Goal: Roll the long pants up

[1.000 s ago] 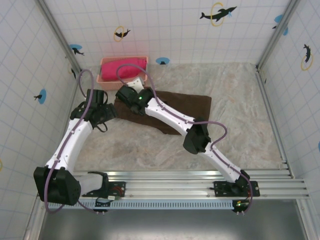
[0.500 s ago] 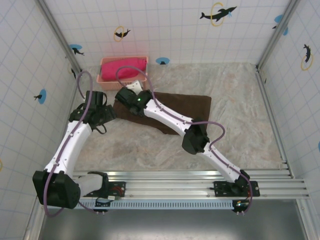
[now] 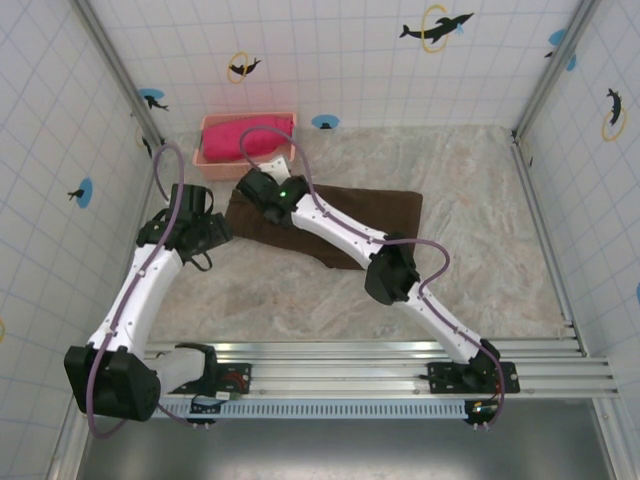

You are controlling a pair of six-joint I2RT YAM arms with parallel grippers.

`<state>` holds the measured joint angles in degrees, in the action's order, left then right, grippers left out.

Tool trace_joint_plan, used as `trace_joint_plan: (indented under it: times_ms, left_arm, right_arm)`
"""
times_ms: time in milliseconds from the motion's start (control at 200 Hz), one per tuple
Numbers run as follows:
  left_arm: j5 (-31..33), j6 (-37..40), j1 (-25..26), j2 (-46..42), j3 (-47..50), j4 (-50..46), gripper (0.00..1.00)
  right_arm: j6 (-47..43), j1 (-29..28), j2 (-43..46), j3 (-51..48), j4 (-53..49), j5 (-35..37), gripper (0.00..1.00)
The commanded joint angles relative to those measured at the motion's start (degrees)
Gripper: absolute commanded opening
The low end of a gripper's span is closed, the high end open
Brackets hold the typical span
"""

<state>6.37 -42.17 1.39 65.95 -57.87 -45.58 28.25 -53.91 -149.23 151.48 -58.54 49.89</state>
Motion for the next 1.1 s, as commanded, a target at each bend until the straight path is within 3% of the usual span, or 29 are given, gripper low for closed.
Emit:
trace_joint_plan:
  times_ms: [0,265,490,676,816,896,1006,1096]
  left_arm:
    - [0.7,0.5,-0.4,-0.8,-1.0,-2.1,0.82]
    - [0.8,0.0,-0.4,0.0,-1.3,-1.8,0.82]
    - [0.8,-0.3,-0.5,0.2,-1.0,-1.5,0.82]
    - [0.7,0.0,-0.4,0.7,-1.1,-1.4,0.82]
    - [0.7,-0.2,-0.4,0.9,-0.6,-1.3,0.82]
    - [0.7,-0.5,-0.4,0.9,0.0,-0.8,0.82]
    - [0.5,-1.2,-0.4,1.1,0.7,-0.5,0.82]
    - [0.5,-1.9,-0.3,1.3,1.3,0.2,0.82]
  right_arm:
    - [-0.5,0.5,-0.5,2.5,4.2,-1.1,0.0]
    - [-5.7,-1.1,-2.2,4.5,10.7,-5.8,0.0]
    - [-5.4,-0.3,-3.0,4.7,11.4,-7.1,0.0]
    - [-4.1,1.1,-4.5,4.7,11.5,-12.5,0.0]
    - [-5.1,1.4,-6.4,4.7,14.4,-24.1,0.25]
    - [-5.3,0.9,-7.1,4.7,17.5,-30.1,0.62]
    - [-5.4,-0.3,-7.4,5.0,22.4,-34.8,0.88]
    - [-6.2,-1.4,-7.5,7.2,22.8,-38.3,0.93]
